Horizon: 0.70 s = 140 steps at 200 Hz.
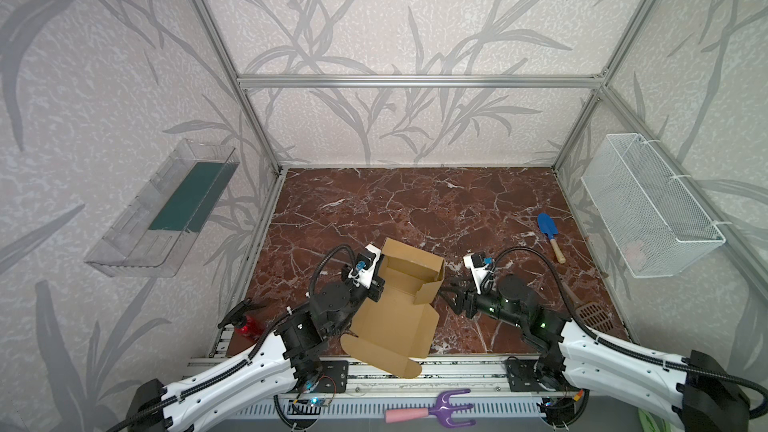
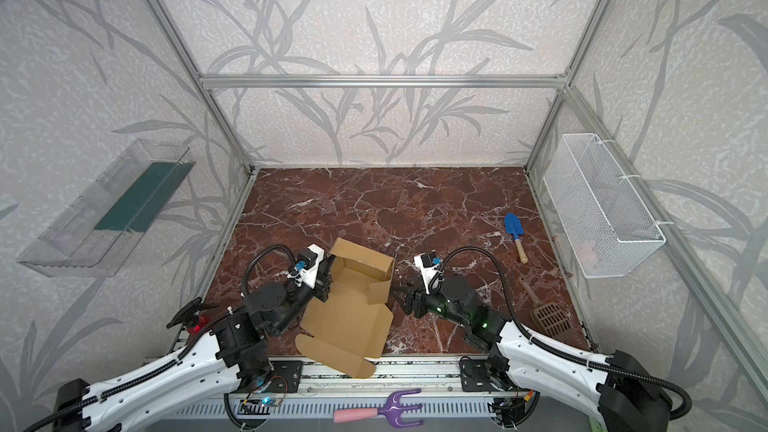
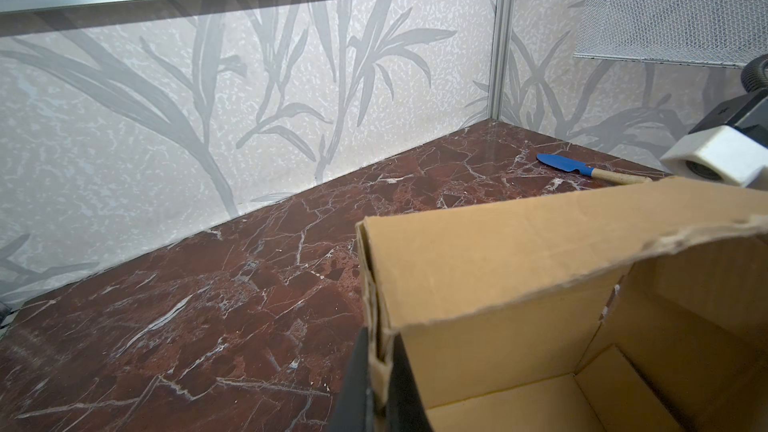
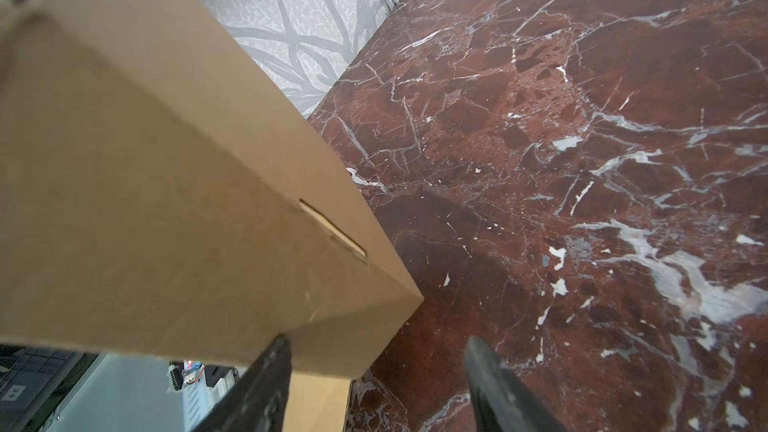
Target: Fold the paper box
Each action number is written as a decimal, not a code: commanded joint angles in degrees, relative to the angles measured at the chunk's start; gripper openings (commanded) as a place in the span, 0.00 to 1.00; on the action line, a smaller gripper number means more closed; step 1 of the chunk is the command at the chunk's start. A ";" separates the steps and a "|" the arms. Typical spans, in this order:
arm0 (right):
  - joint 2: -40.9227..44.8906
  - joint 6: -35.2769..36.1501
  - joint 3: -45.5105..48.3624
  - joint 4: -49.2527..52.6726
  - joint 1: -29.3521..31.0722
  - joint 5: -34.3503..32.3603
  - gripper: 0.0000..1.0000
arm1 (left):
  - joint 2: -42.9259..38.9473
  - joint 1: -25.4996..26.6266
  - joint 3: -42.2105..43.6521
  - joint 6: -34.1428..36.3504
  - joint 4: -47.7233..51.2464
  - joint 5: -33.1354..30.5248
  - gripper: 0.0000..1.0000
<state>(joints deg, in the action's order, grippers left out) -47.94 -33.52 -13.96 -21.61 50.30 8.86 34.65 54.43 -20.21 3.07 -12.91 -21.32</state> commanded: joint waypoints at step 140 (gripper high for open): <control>-6.30 5.08 -4.92 -5.89 4.97 -5.79 0.66 | 1.83 0.58 -0.10 0.95 -1.33 -0.52 0.00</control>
<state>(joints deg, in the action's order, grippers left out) -54.46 -30.55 -15.75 -24.64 53.95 5.13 36.42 54.65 -20.21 3.14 -12.91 -22.17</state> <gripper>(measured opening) 0.664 0.048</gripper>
